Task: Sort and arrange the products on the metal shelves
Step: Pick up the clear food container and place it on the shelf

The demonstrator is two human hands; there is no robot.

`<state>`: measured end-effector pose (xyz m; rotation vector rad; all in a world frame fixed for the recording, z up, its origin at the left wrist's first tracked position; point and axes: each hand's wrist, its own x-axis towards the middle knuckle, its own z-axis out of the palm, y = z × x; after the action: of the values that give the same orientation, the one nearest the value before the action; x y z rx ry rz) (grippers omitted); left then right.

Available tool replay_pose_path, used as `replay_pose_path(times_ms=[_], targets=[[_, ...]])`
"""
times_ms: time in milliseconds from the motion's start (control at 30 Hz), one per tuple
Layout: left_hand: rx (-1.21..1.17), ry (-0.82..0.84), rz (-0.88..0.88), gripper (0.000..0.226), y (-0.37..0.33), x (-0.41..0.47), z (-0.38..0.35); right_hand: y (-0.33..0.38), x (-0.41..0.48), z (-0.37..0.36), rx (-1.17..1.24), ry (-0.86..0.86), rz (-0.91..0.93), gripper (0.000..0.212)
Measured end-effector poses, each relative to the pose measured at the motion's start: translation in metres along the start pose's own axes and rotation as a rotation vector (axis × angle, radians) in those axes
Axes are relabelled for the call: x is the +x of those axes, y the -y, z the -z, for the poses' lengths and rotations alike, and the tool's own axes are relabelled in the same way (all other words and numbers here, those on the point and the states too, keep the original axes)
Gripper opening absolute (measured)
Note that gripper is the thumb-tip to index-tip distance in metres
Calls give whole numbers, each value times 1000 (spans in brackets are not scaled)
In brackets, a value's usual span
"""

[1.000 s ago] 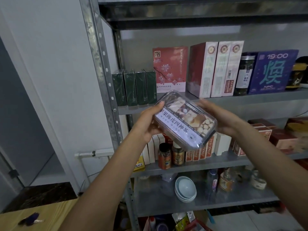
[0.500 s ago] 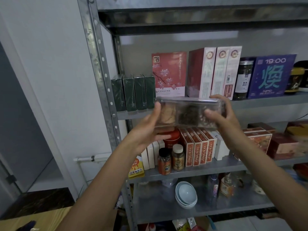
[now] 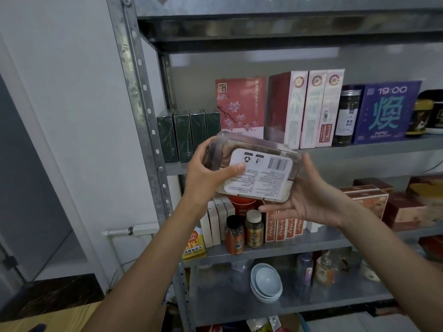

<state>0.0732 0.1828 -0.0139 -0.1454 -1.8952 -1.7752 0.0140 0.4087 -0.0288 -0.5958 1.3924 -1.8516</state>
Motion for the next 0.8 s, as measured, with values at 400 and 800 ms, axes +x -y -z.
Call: replay_pose_path(times_ms=[400,800], targets=[[-179,11,107,73,12,0,-7,-24,18,-4,30,-407,494,62],[1044,150,-1114,86,19,13,19,6,10,-3,89,-514,182,65]])
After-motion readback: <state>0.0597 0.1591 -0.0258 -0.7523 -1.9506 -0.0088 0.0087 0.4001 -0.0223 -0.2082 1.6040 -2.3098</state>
